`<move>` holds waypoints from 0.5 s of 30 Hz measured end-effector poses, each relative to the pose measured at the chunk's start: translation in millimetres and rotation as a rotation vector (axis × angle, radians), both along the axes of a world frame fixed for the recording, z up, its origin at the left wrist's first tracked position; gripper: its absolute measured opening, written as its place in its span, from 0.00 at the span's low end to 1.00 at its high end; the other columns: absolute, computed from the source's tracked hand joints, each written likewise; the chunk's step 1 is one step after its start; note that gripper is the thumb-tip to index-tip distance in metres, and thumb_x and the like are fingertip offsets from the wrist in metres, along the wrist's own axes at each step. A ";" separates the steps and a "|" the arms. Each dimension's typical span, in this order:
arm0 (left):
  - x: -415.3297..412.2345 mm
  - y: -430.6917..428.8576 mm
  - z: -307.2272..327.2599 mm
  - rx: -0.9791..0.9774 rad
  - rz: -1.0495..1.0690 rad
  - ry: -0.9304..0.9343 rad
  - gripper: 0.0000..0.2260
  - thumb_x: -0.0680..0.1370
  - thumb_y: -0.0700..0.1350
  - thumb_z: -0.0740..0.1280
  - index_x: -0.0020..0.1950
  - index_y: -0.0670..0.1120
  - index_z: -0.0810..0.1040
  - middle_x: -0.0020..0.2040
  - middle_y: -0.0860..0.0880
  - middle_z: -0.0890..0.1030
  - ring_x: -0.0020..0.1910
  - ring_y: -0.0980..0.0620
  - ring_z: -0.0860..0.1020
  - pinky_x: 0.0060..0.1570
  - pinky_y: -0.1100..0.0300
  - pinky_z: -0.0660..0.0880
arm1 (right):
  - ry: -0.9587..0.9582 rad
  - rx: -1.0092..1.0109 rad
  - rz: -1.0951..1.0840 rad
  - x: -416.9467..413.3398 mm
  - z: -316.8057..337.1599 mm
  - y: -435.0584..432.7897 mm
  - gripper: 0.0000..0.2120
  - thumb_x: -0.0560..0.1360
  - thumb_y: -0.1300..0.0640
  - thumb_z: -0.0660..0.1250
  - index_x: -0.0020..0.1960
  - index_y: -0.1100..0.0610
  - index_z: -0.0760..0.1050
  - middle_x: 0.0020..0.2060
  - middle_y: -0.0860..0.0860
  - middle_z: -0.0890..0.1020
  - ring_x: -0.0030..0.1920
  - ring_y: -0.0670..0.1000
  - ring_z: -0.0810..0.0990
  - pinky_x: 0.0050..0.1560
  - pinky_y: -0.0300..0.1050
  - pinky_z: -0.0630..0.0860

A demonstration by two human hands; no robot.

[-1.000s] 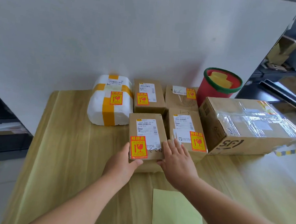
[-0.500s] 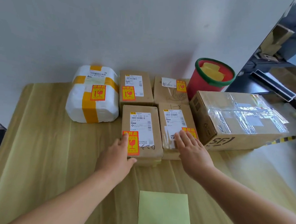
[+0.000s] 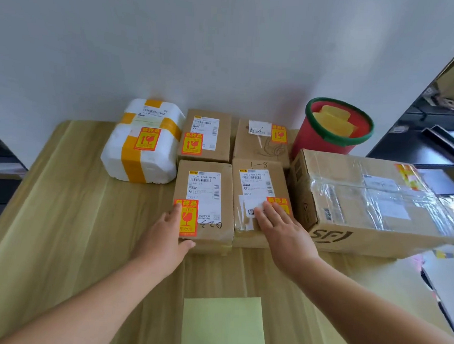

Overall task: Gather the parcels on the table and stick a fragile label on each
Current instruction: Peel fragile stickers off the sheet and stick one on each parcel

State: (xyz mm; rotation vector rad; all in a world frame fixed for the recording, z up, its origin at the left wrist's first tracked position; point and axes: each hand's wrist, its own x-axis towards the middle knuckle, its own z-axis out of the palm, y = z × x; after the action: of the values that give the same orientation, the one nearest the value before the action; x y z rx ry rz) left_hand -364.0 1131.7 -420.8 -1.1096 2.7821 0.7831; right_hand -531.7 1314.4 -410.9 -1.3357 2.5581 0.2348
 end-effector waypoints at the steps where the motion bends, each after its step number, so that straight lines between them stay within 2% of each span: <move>1: -2.2 2.0 0.2 -0.003 0.010 -0.002 0.39 0.76 0.53 0.67 0.78 0.50 0.46 0.69 0.48 0.68 0.61 0.47 0.73 0.53 0.55 0.74 | -0.013 -0.006 -0.003 -2.0 0.2 0.3 0.36 0.78 0.65 0.54 0.78 0.52 0.36 0.78 0.50 0.40 0.77 0.52 0.39 0.75 0.47 0.48; 3: -7.0 4.9 1.7 -0.002 0.029 -0.027 0.39 0.76 0.53 0.67 0.78 0.50 0.46 0.70 0.48 0.67 0.63 0.47 0.72 0.53 0.55 0.73 | -0.060 -0.040 -0.028 -4.5 3.3 -2.4 0.34 0.79 0.63 0.54 0.78 0.53 0.39 0.78 0.51 0.41 0.77 0.51 0.40 0.76 0.48 0.48; 5: -11.0 7.6 4.7 -0.018 0.034 -0.065 0.41 0.75 0.56 0.67 0.78 0.50 0.45 0.75 0.47 0.61 0.68 0.45 0.69 0.59 0.53 0.71 | -0.092 -0.105 -0.051 -8.3 12.0 -8.5 0.30 0.82 0.56 0.53 0.78 0.54 0.41 0.78 0.51 0.43 0.77 0.50 0.40 0.76 0.47 0.46; 7: -16.6 11.2 11.8 -0.072 0.005 -0.113 0.44 0.73 0.62 0.66 0.78 0.50 0.42 0.79 0.46 0.47 0.75 0.43 0.57 0.70 0.50 0.60 | -0.095 -0.176 -0.059 -16.5 25.1 -17.2 0.29 0.83 0.48 0.50 0.78 0.55 0.43 0.78 0.51 0.45 0.77 0.50 0.41 0.76 0.47 0.45; 9: -27.3 13.8 22.8 -0.136 -0.060 -0.118 0.45 0.73 0.67 0.62 0.78 0.50 0.39 0.78 0.47 0.38 0.77 0.45 0.43 0.74 0.49 0.47 | -0.057 -0.235 -0.061 -27.9 39.5 -28.1 0.30 0.82 0.44 0.50 0.78 0.55 0.46 0.78 0.52 0.47 0.78 0.52 0.43 0.77 0.49 0.46; 11: -45.2 10.4 35.7 -0.207 -0.111 -0.085 0.42 0.75 0.67 0.57 0.78 0.49 0.38 0.78 0.48 0.35 0.77 0.47 0.37 0.75 0.48 0.42 | -0.030 -0.308 -0.077 -43.1 51.5 -42.4 0.30 0.81 0.42 0.52 0.78 0.54 0.50 0.78 0.52 0.50 0.78 0.53 0.45 0.77 0.51 0.48; 15: -91.2 -13.8 53.7 -0.315 -0.176 -0.090 0.38 0.78 0.66 0.52 0.77 0.50 0.37 0.77 0.48 0.34 0.76 0.46 0.34 0.74 0.46 0.40 | -0.020 -0.398 -0.158 -81.0 59.3 -81.4 0.29 0.81 0.45 0.55 0.77 0.56 0.54 0.78 0.53 0.53 0.78 0.54 0.47 0.75 0.50 0.49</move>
State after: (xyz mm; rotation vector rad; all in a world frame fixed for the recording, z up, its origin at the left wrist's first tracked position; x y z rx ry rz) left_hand -455.1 1117.8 -367.1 -0.8895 2.9397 0.2771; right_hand -612.8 1233.0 -351.7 -1.2330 2.7720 -0.3319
